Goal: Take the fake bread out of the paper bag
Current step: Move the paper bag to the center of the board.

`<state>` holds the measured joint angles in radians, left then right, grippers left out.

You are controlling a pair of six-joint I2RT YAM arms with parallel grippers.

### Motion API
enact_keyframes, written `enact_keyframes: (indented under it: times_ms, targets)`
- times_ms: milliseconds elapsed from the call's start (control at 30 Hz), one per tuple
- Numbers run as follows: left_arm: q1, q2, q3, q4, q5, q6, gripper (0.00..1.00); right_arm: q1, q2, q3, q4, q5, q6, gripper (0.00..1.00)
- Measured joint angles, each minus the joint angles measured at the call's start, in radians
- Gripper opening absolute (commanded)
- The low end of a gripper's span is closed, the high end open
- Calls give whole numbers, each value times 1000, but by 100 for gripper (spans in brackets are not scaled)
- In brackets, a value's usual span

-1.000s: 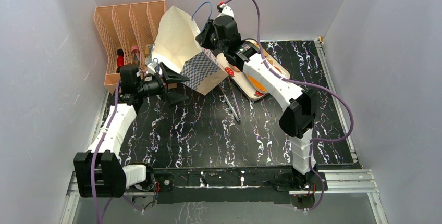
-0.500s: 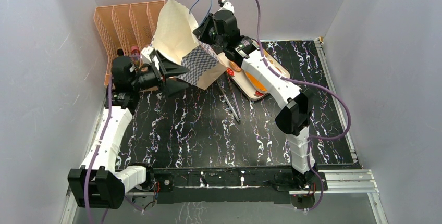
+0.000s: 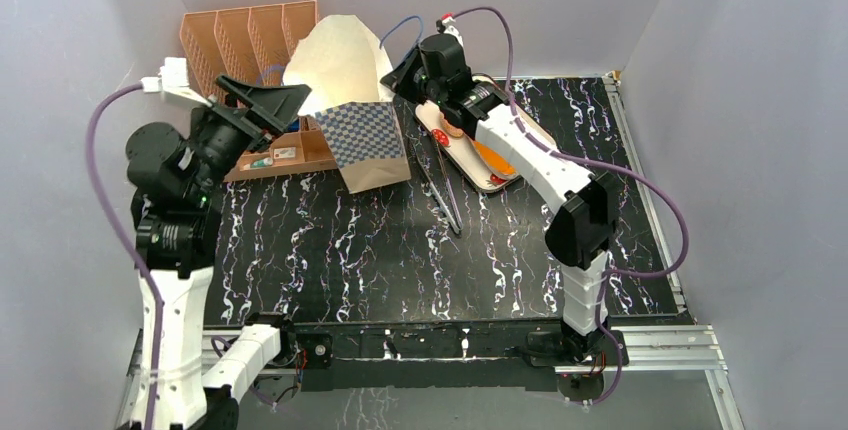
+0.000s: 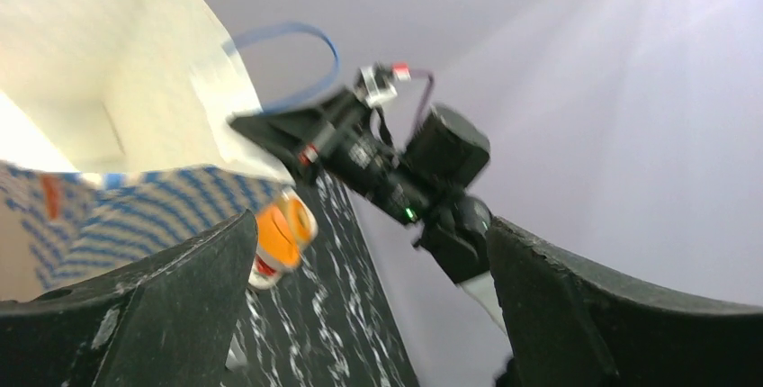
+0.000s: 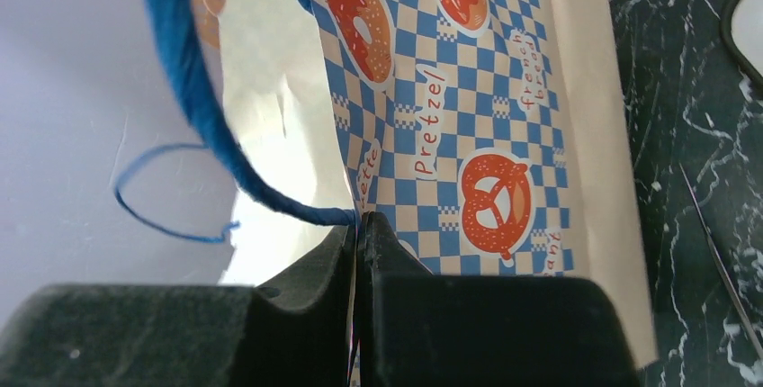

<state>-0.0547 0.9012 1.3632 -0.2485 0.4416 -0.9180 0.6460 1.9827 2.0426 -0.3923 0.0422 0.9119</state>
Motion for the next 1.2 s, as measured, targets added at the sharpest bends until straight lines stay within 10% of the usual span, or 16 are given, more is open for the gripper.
enact_keyframes:
  times_ms: [367, 1200]
  targets:
    - [0, -77, 14, -125, -373, 140, 98, 0, -247, -408, 124, 0, 151, 0]
    - [0, -58, 21, -179, -456, 233, 98, -12, -427, -654, 194, 50, 185, 0]
